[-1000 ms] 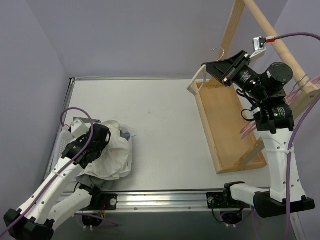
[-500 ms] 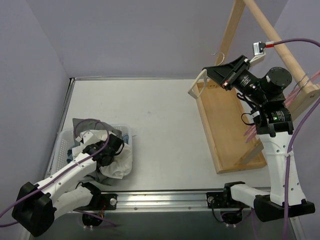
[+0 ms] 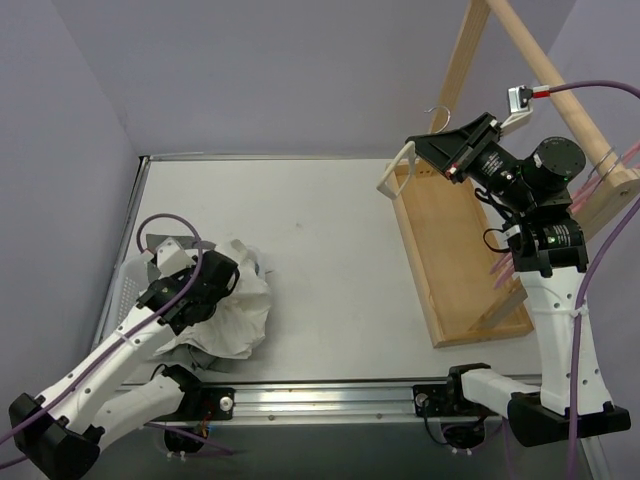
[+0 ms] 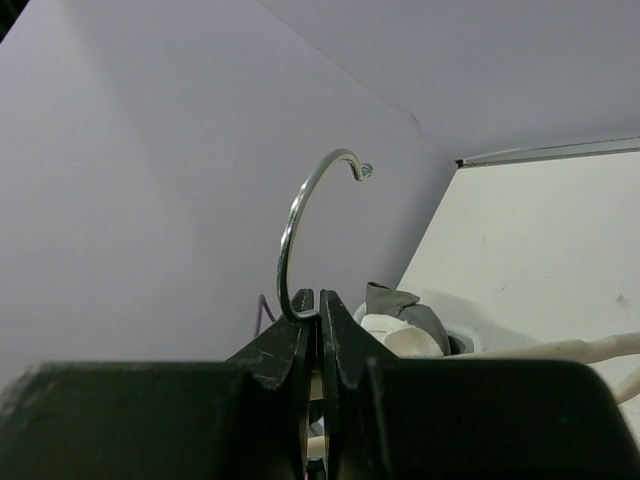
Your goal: Remove the skirt from the hanger
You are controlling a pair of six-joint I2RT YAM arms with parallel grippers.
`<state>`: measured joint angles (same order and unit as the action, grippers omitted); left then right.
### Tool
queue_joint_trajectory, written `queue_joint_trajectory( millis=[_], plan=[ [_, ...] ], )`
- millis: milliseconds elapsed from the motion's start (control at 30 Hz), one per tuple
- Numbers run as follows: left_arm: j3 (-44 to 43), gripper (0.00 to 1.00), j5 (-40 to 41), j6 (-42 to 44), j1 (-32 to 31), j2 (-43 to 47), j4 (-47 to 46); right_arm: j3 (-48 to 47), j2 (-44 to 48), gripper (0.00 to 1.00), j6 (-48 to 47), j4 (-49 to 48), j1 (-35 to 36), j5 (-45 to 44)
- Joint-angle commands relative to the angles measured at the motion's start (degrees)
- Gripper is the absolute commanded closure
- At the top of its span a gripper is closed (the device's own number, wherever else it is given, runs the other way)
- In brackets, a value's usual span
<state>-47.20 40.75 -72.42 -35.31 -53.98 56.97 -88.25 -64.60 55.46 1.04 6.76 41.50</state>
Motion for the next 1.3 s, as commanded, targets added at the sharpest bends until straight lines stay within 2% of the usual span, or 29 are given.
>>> queue_joint_trajectory(
  millis=[0,33,200,233,433,567,600,700,800,833,900,1033,1067,1167,1267],
  plan=[
    [-6.23,0.49,1.17,1.85,-2.47,1.32,6.66,0.18,0.44,1.00,0.35,-3.67,-0.35,1.75],
    [-6.50,0.46,1.35,0.45,-3.09,1.68,7.18,0.09,0.35,1.00,0.35,-3.76,-0.44,1.75],
    [-7.64,0.44,4.76,-3.95,-6.61,3.52,10.43,0.09,-0.18,1.00,0.00,-3.76,-0.52,2.01],
    [-8.17,0.37,5.56,-4.91,-7.31,3.79,12.70,0.01,-0.18,1.00,-0.09,-3.68,-0.61,2.10],
    [-13.79,0.36,9.69,-7.72,-7.67,5.89,20.80,1.41,-0.35,1.00,-0.44,-3.67,-0.61,2.19],
    [-14.41,0.35,11.45,-10.45,-7.67,8.88,24.50,1.59,-0.70,1.00,-0.62,-3.94,-0.70,2.27],
    [-14.76,0.06,11.98,-10.28,-7.58,9.41,25.72,1.59,-0.79,1.00,-0.53,-4.11,-0.70,2.36],
    [-17.04,0.06,13.74,-7.49,-7.58,9.07,25.83,1.67,-1.06,1.00,-0.44,-4.38,-0.70,2.54],
    [-20.99,0.00,12.52,4.10,-7.58,6.70,19.69,2.29,-1.23,1.00,-0.44,-4.64,-0.70,2.54],
    [-22.13,0.10,11.64,10.83,-7.67,5.65,15.41,2.55,-1.23,1.00,-0.53,-4.64,-0.70,2.45],
    [-25.72,0.19,9.36,14.93,-8.02,1.97,12.82,2.82,-1.23,1.00,-0.62,-4.82,-0.70,2.71],
    [-28.47,0.94,6.89,23.28,-13.71,-3.32,4.05,2.64,-1.23,1.00,-0.79,-4.55,-0.70,2.36],
    [-28.47,0.98,6.28,23.99,-14.78,-5.50,2.63,2.55,-1.32,1.00,-0.79,-4.38,-0.79,2.28],
    [-26.99,0.98,6.01,20.93,-19.52,-8.94,0.08,2.38,-1.58,1.00,-0.88,-4.29,-0.88,2.27],
    [-20.76,0.98,4.69,11.19,-20.76,-10.62,-1.59,2.38,-1.58,1.00,-0.79,-4.29,-0.88,2.36]
  ],
)
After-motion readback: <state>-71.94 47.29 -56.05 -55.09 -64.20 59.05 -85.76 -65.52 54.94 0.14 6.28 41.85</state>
